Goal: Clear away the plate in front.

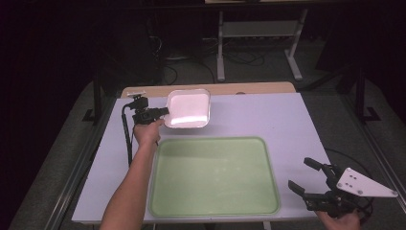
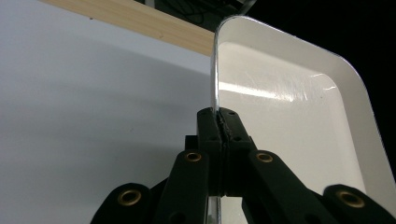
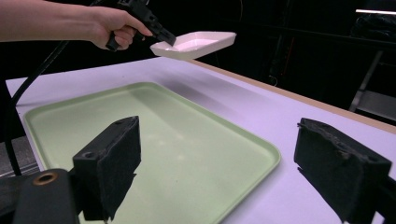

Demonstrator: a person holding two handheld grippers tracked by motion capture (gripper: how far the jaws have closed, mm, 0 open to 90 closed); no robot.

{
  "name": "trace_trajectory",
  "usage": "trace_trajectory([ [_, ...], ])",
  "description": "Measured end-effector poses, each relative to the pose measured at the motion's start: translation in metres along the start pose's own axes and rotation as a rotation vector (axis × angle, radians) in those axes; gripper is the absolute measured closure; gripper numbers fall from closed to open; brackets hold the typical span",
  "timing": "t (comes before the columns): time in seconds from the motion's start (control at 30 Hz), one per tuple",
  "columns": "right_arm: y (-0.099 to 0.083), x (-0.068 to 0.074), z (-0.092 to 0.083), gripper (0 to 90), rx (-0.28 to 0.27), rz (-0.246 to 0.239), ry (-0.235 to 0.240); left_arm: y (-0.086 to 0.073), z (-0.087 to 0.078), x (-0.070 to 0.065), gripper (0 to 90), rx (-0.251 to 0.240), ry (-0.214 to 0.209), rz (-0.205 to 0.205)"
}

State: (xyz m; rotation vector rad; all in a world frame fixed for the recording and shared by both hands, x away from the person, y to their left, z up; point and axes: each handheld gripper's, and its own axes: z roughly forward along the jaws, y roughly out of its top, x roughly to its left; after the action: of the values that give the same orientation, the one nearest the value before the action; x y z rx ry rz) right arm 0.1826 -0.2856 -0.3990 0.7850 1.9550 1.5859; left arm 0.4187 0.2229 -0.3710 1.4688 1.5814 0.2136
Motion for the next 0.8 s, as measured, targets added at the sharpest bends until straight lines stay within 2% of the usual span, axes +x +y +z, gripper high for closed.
trace_trajectory([
  [0.13,0.000,0.000,0.000,13.9,0.000,-0.003,-0.001,-0.004,-0.009,-0.001,88.6,-0.013,0.001,0.009],
  [0.33,0.001,0.001,0.002,13.8,0.001,-0.005,-0.001,-0.017,-0.015,0.001,88.7,0.003,0.004,0.025],
  [0.57,0.001,0.003,0.004,13.8,0.009,-0.010,0.000,-0.028,-0.024,0.002,88.6,-0.008,-0.020,0.006],
  [0.8,0.001,0.003,0.005,13.8,0.006,-0.009,-0.005,-0.033,-0.031,-0.001,88.6,-0.008,-0.034,0.013],
])
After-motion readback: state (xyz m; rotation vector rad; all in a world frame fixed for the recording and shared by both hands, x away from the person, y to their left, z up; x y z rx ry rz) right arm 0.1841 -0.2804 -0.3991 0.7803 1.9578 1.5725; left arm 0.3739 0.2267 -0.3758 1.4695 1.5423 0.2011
